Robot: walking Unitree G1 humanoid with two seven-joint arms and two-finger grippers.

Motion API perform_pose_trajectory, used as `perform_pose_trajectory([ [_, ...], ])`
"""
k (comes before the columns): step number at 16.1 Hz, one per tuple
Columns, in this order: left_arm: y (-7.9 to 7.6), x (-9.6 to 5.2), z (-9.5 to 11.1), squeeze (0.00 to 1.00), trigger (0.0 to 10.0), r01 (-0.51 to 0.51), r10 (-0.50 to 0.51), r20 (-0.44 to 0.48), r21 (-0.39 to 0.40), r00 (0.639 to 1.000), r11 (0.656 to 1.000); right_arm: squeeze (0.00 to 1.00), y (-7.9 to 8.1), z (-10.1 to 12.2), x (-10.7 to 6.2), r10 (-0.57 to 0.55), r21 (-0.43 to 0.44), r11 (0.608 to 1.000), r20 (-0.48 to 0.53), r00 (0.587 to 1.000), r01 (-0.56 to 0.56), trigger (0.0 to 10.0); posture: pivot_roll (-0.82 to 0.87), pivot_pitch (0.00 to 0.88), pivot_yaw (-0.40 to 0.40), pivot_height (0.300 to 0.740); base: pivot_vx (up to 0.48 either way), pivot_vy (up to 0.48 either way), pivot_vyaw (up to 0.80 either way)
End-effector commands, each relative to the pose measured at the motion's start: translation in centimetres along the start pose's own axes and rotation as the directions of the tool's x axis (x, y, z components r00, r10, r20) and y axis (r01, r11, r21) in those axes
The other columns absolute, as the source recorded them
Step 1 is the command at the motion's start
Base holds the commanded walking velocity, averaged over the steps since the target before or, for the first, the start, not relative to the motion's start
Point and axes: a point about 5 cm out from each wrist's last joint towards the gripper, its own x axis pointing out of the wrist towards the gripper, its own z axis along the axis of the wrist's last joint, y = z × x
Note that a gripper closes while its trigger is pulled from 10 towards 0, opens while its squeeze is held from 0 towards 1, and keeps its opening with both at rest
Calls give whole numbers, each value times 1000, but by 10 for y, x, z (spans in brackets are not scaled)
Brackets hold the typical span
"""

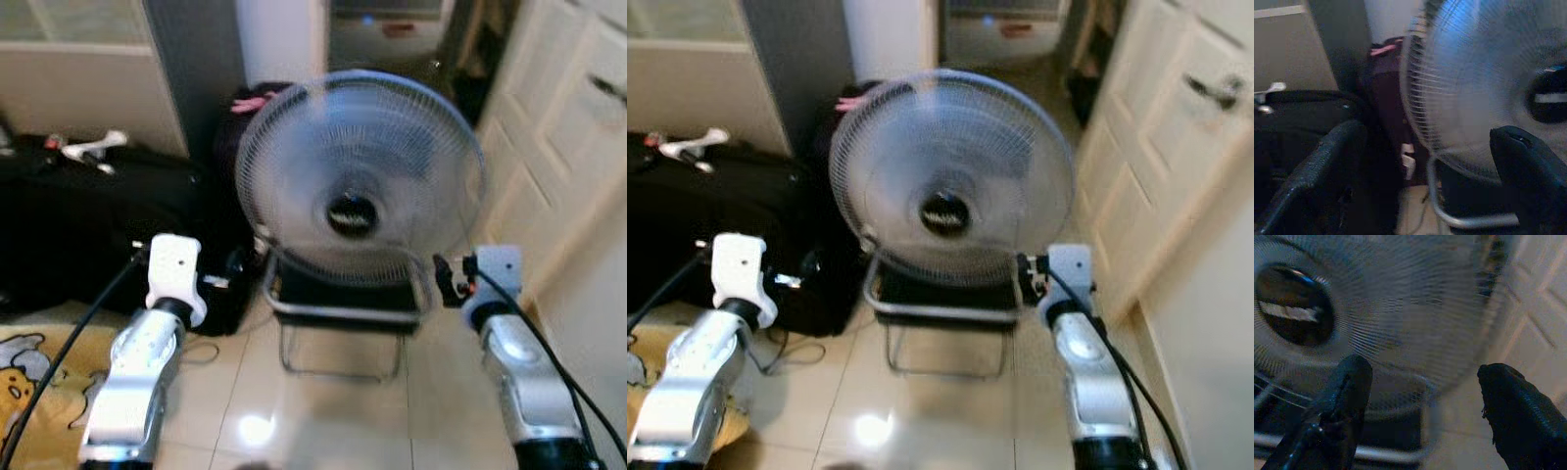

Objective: Clean up the room

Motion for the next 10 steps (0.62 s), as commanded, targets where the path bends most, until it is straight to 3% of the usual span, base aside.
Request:
perform_pose_trajectory([
  [1, 2, 0, 1, 682, 10000, -10, 10, -1, 5, 1000, 1000, 0, 5, 7, 1, 28, -3, 1000, 41, 999, -28, 10000, 2, 0, 15, 740, 382, 0, 0],
  [2, 2, 0, 1, 678, 10000, -16, 16, -2, 5, 1000, 1000, 0, 6, 9, 0, 36, 3, 999, 62, 997, -37, 10000, 3, 0, 16, 740, 379, 0, 0],
  [10, 2, -5, 2, 651, 10000, -16, 16, 10, 12, 1000, 1000, 0, 5, 6, -3, 36, 15, 999, 32, 999, -36, 10000, 3, 0, 18, 740, 0, 0, 0],
])
